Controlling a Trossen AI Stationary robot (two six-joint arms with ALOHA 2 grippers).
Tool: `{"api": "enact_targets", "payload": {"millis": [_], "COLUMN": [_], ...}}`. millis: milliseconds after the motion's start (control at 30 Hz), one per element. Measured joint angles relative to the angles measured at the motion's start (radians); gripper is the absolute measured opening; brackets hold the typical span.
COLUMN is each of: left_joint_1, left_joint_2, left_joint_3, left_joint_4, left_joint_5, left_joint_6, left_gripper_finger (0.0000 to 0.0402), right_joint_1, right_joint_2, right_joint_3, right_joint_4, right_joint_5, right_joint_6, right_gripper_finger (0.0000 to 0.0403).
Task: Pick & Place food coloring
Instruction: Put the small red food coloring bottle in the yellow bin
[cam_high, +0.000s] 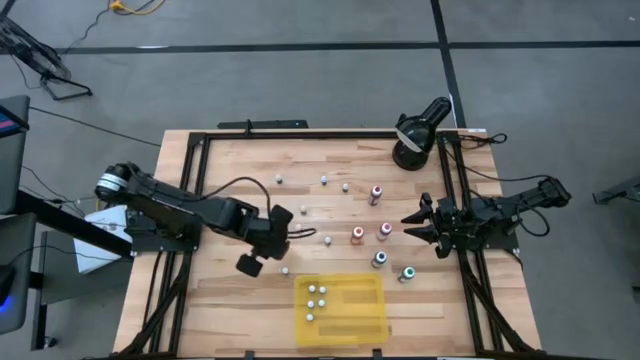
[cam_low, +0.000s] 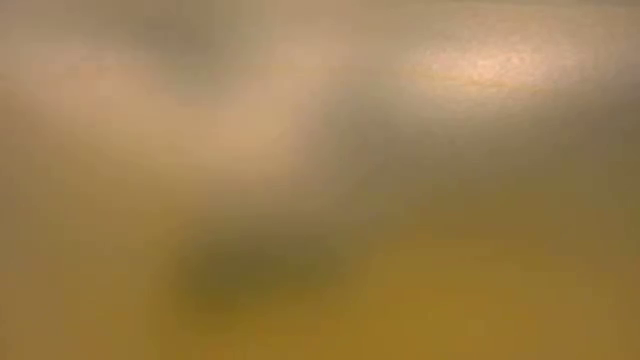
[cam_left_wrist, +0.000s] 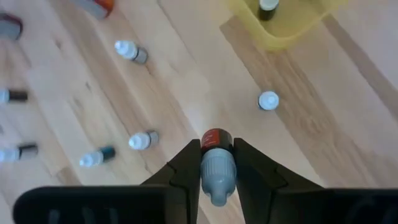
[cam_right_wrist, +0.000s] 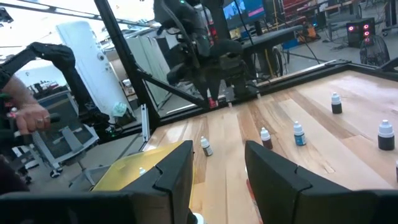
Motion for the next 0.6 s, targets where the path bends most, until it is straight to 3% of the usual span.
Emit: {"api": "enact_targets", "payload": {"millis": [133, 600], "left_joint_1": [-0.019, -0.127], "left_joint_2": [0.107, 0.59], "left_joint_3": [0.151, 0.816], "left_joint_4": [-0.037, -0.267], "left_joint_5": [-0.017, -0.013], "left_joint_6": [-0.058, -0.044], "left_gripper_finger": [0.0071, 0.0072], "right_joint_1": [0.0, 0.0], "right_joint_2": [0.0, 0.0], "right_joint_3": [0.0, 0.0], "right_joint_4": [0.0, 0.0], "right_joint_5": [0.0, 0.0], "right_joint_6": [0.0, 0.0], "right_gripper_finger": [0.0138, 0.0138]}}
